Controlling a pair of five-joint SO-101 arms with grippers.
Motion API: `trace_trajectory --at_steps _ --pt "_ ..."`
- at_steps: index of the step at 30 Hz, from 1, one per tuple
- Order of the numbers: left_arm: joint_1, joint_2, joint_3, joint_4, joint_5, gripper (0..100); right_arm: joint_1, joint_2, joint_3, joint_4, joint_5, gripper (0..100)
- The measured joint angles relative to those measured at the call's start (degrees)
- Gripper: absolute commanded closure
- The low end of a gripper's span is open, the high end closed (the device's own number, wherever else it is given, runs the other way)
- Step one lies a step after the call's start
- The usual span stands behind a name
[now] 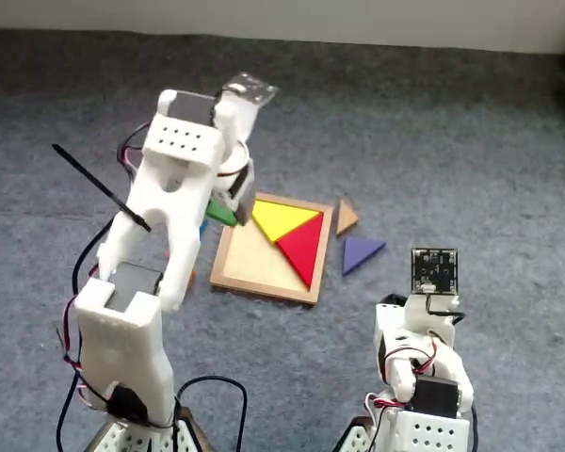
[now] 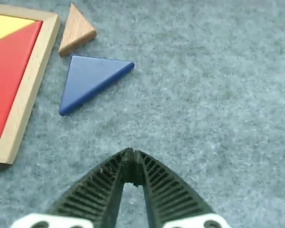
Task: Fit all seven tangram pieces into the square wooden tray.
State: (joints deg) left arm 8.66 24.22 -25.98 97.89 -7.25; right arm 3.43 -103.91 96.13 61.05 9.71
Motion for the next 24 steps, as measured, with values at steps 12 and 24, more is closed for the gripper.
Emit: trace_trajectory --at_steps 12,24 --pt "9.76 0.0 15.91 -3.6 -10.02 82 0.0 0.0 0.0 0.0 0.0 99.2" --pt "10.29 0.0 20.13 -12.57 -11.25 73 0.0 0.0 0.0 0.0 0.0 99.2"
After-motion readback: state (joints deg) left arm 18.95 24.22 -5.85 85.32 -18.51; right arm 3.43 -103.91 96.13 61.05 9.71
